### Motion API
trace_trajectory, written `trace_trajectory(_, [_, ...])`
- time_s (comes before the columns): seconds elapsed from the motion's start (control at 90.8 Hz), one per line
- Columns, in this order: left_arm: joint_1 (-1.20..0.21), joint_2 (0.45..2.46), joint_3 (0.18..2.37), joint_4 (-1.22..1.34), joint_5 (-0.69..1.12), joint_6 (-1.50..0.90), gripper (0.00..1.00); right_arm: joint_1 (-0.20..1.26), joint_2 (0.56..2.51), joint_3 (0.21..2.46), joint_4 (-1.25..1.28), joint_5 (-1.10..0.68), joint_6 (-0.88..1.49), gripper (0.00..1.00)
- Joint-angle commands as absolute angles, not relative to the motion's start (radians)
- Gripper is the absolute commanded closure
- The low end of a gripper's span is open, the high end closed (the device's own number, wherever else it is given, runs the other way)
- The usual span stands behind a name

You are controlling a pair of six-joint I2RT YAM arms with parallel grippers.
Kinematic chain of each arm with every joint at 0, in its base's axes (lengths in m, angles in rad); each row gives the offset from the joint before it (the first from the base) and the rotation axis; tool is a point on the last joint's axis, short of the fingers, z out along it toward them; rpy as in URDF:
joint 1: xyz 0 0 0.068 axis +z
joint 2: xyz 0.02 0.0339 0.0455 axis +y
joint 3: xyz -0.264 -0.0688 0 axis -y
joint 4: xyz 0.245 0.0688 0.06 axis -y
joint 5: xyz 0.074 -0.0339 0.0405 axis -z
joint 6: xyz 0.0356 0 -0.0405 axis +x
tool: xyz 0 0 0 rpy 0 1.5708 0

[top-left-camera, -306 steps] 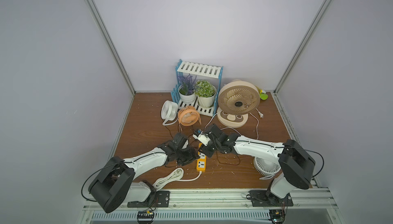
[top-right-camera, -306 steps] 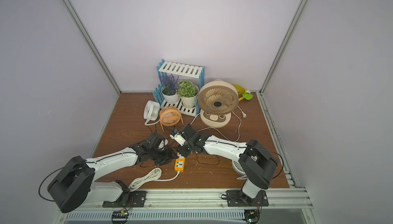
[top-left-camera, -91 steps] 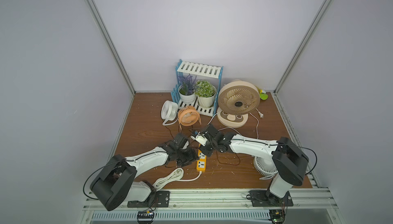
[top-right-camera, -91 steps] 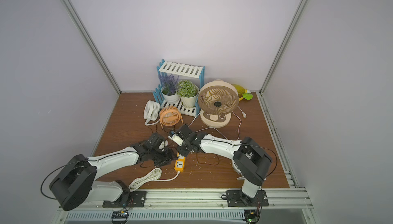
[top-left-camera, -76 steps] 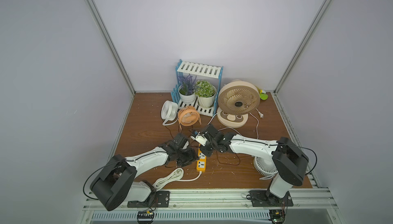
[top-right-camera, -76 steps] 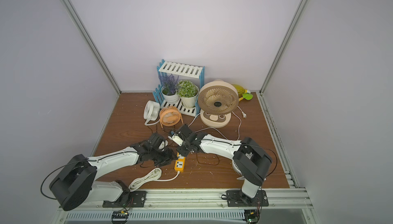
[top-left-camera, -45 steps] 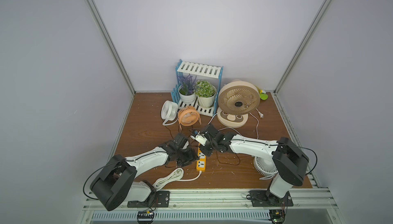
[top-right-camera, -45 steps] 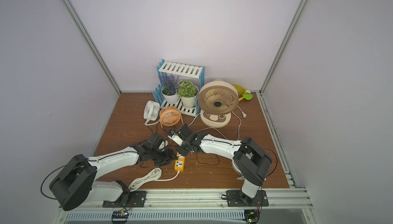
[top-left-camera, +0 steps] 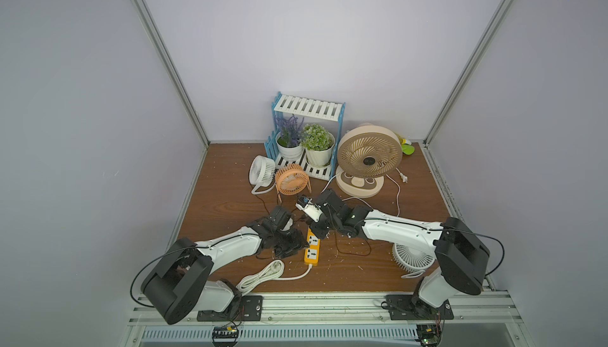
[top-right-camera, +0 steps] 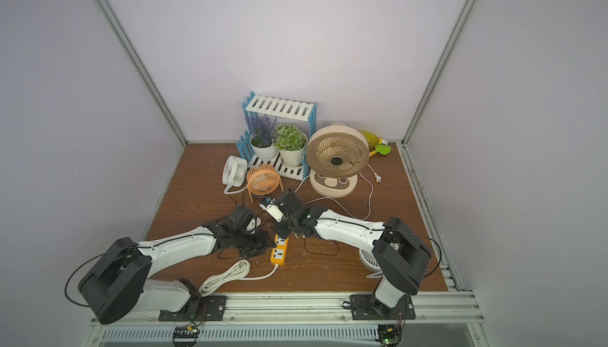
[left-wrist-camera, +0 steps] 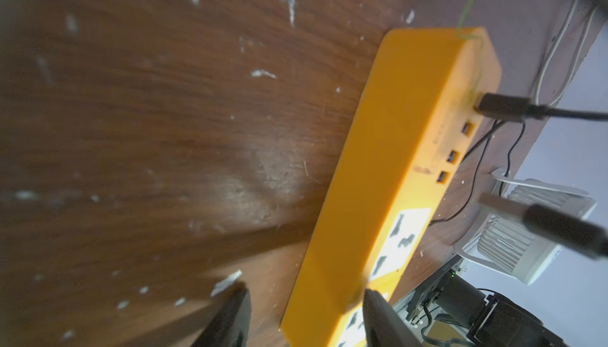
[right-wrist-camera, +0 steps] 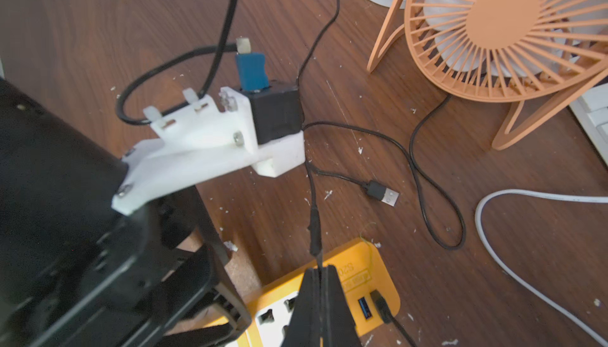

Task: Unplug the desk fan from the power strip
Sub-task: Remove the plug from the socket, then place the plug at the center of the board.

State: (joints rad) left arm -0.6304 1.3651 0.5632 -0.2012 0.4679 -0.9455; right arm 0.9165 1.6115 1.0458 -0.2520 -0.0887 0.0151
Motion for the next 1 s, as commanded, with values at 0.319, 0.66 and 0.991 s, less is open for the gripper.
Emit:
trace_trajectory(0.319, [-0.646,0.924,0.603,-0.473,0.129,-0.895,0.26,0.920,1.539,1.030,-0.209,-0.062,0.084,1.00])
trace_trajectory(0.66, [-0.500,0.759,0.558,-0.365,0.116,-1.292,0.10,0.945,1.528,1.022,-0.120,-0.135,0.198,1.00])
trace_trajectory(0.991, [-0.478,0.947,0.519,-0.152,0.222,-1.553,0.24,1.001,1.539,1.037,-0.091,-0.128,0.229,1.00])
